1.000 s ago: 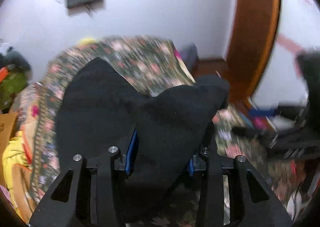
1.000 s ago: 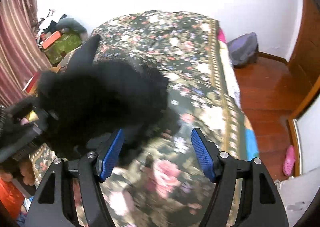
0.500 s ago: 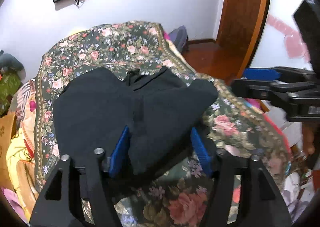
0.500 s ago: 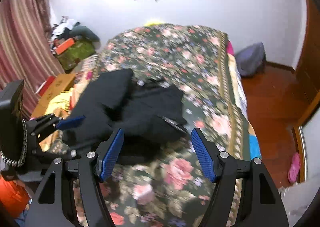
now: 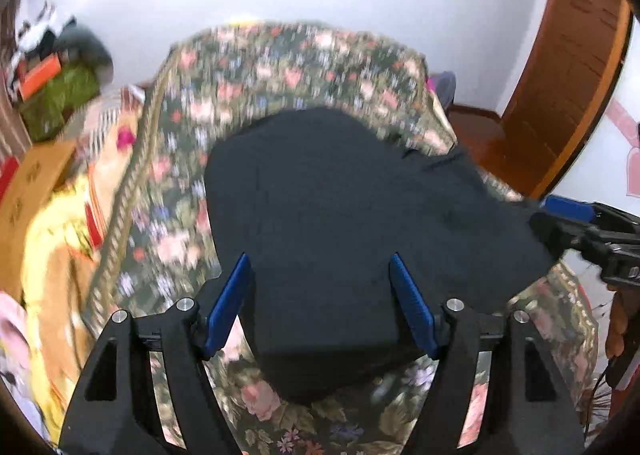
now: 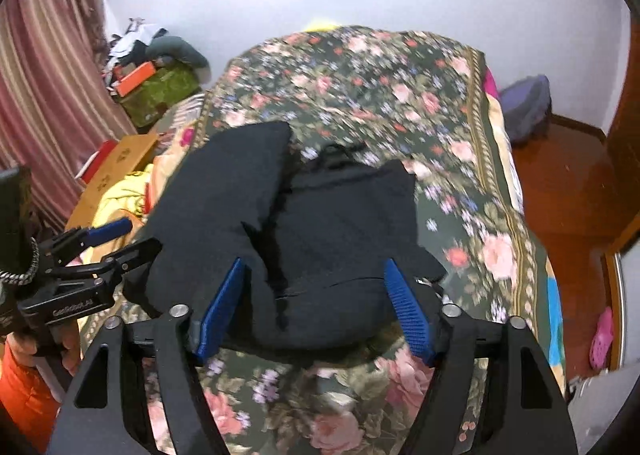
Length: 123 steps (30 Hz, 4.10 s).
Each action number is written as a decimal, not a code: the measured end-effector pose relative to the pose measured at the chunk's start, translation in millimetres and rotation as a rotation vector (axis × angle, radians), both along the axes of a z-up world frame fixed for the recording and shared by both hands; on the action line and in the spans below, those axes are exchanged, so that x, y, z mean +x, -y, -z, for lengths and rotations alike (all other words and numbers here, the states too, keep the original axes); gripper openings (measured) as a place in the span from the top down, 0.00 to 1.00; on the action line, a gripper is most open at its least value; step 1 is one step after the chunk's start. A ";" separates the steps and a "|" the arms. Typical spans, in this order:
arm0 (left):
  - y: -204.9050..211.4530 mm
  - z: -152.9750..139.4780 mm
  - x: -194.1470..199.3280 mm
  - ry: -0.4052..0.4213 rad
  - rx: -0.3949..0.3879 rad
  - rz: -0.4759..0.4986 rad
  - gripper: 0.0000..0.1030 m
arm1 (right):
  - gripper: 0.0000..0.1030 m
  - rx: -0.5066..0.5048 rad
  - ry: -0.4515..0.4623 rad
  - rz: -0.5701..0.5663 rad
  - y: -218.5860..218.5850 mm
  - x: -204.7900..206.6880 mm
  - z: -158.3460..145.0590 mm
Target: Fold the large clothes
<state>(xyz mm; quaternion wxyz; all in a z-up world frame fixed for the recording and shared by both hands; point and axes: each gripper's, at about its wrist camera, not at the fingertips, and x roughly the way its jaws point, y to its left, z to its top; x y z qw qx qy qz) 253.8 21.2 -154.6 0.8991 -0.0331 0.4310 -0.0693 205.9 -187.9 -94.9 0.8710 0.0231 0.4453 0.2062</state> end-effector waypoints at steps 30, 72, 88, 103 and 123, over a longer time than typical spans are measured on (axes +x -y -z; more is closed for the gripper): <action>-89.4 56.1 35.1 -0.251 -0.613 -0.171 0.11 | 0.26 0.433 -0.376 0.123 45.4 33.0 60.6; -317.4 -1.1 90.2 0.134 -0.497 -0.247 0.25 | 0.76 0.375 -0.244 -0.296 -232.4 153.5 53.9; -341.7 104.6 98.7 -0.026 -0.391 -0.415 0.21 | 0.69 0.226 -0.443 -0.285 -255.1 163.8 146.2; -279.0 -40.5 -21.4 0.151 -0.076 -0.412 0.23 | 0.66 0.147 -0.031 -0.308 -190.2 56.8 0.8; -93.8 -216.1 -243.9 0.763 0.202 -0.392 0.14 | 0.32 0.256 0.655 -0.247 -143.1 -160.7 -167.1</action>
